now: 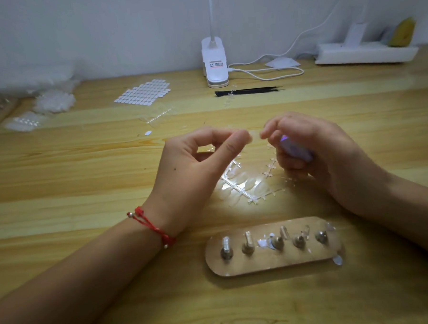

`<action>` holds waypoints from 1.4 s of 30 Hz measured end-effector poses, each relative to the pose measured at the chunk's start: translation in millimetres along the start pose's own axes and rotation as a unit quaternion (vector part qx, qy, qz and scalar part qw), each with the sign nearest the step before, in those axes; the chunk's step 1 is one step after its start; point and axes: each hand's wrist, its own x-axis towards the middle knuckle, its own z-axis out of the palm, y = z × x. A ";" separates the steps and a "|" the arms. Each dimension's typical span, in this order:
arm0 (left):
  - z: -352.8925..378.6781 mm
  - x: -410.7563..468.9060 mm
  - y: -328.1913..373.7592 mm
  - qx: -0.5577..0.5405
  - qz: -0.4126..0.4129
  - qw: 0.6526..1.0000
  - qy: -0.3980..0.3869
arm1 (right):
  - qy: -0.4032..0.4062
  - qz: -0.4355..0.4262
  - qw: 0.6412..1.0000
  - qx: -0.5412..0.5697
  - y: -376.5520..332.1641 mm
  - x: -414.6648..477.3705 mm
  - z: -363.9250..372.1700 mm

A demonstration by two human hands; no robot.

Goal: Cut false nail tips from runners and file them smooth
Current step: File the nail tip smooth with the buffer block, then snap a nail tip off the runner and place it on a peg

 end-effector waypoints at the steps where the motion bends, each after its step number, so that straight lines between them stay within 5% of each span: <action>1: 0.8 -1.0 1.3 -0.011 0.000 1.000 -0.014 | 0.006 -0.023 0.999 -0.036 -1.3 -1.4 2.8; 10: 0.3 -3.9 3.1 -0.016 -0.011 0.996 -0.082 | 0.071 -0.042 0.995 -0.056 -8.3 -5.2 9.3; 17: -2.4 -5.5 8.6 0.270 0.199 0.942 -0.029 | -0.006 -0.003 0.999 -0.048 -6.1 -6.3 5.4; 26: -17.2 -6.8 22.1 0.301 0.239 0.921 -0.061 | -0.030 0.000 0.999 -0.041 -6.0 -7.3 5.9; 31: -20.0 -13.2 25.6 0.295 0.211 0.928 -0.084 | -0.026 -0.019 0.995 -0.093 -4.9 -9.0 7.4; 37: -47.6 -36.6 22.3 0.162 0.052 0.977 -0.129 | 0.016 -0.025 0.998 -0.049 0.6 -5.4 -1.5; 42: -54.5 -56.1 15.2 0.141 -0.031 0.973 -0.182 | 0.018 -0.018 0.999 -0.043 8.1 -2.7 -1.7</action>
